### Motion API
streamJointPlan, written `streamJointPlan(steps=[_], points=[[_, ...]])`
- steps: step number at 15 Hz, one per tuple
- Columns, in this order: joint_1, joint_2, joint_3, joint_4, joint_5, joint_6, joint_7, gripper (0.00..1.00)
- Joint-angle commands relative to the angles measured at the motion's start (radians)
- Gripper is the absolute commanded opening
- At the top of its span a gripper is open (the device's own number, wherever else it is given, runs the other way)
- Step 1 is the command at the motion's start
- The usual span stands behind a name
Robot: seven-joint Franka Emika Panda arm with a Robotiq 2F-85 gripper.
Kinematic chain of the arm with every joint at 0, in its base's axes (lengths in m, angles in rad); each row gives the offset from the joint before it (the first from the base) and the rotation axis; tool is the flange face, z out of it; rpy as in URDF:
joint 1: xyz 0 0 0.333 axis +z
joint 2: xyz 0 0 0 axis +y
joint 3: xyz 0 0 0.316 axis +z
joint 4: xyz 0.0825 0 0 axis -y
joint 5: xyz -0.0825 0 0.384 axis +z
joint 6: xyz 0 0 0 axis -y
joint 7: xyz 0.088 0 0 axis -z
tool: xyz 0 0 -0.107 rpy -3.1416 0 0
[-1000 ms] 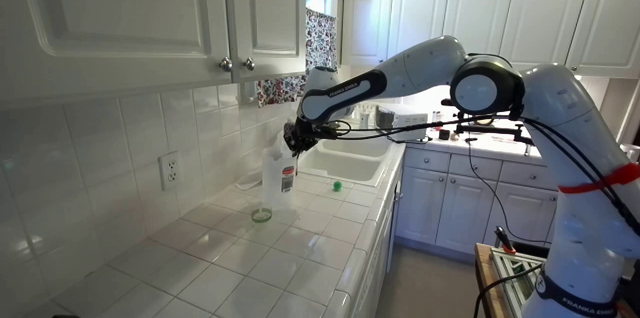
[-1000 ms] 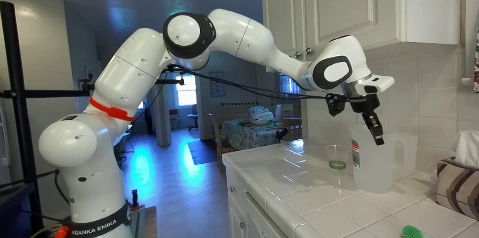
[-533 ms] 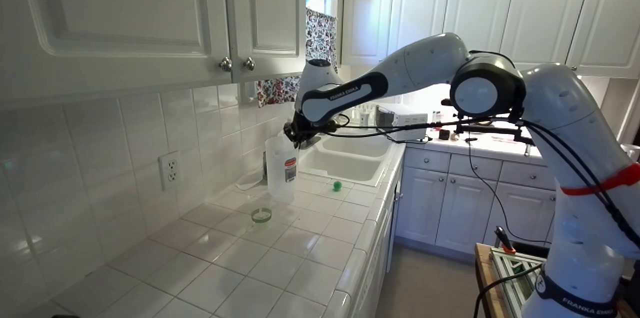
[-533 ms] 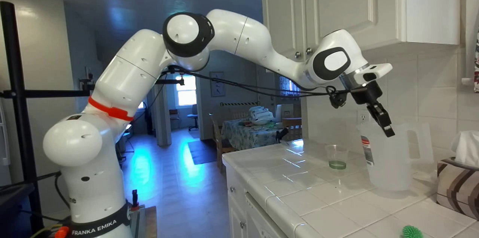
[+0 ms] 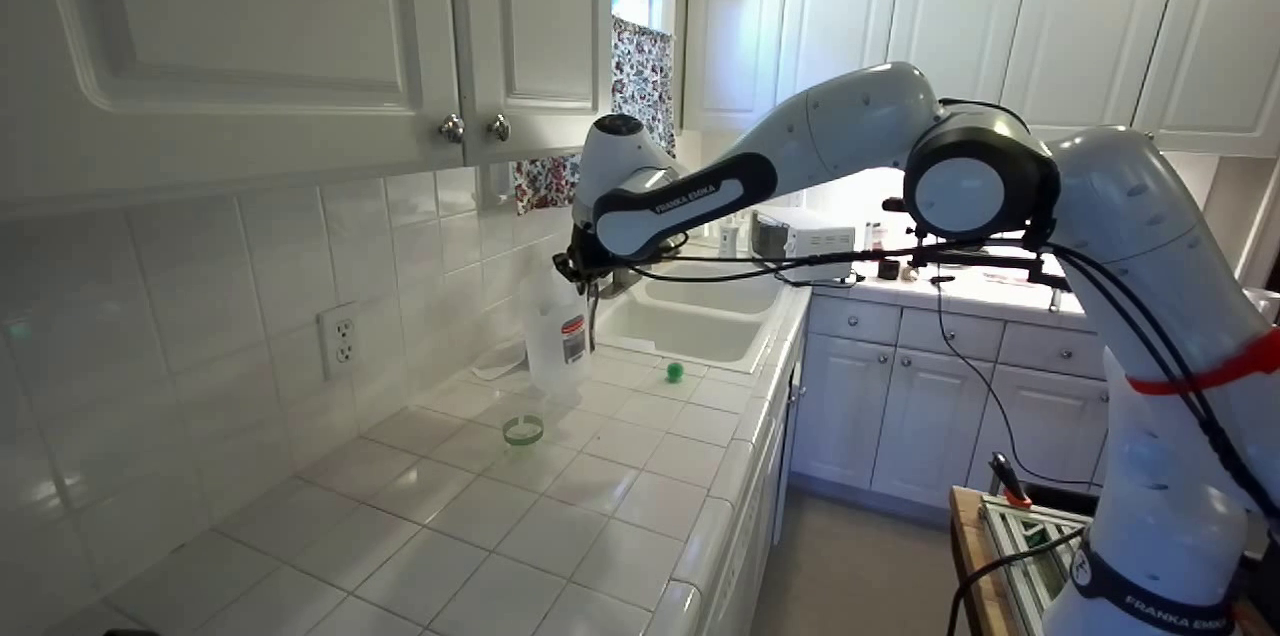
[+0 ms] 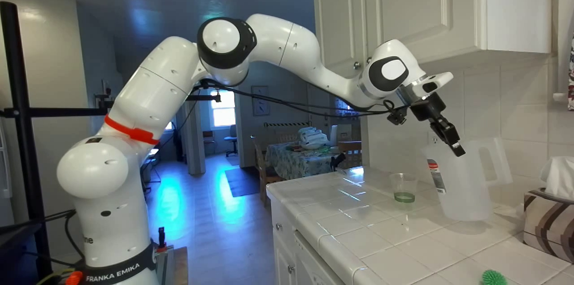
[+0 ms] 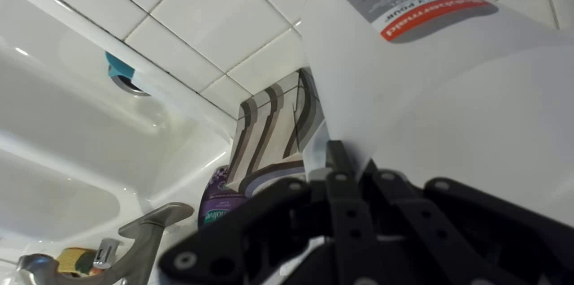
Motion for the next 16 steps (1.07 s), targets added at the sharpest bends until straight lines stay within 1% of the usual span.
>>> streamJointPlan(steps=[1, 6, 12, 16], points=[[0.030, -0.016, -0.021, 0.003, -0.066, -0.005, 0.053, 0.01], [0.071, -0.044, -0.041, -0.031, -0.159, 0.012, 0.101, 0.01], [0.092, -0.056, -0.039, -0.046, -0.232, 0.003, 0.128, 0.01], [0.115, -0.062, -0.049, -0.070, -0.294, 0.017, 0.162, 0.01]])
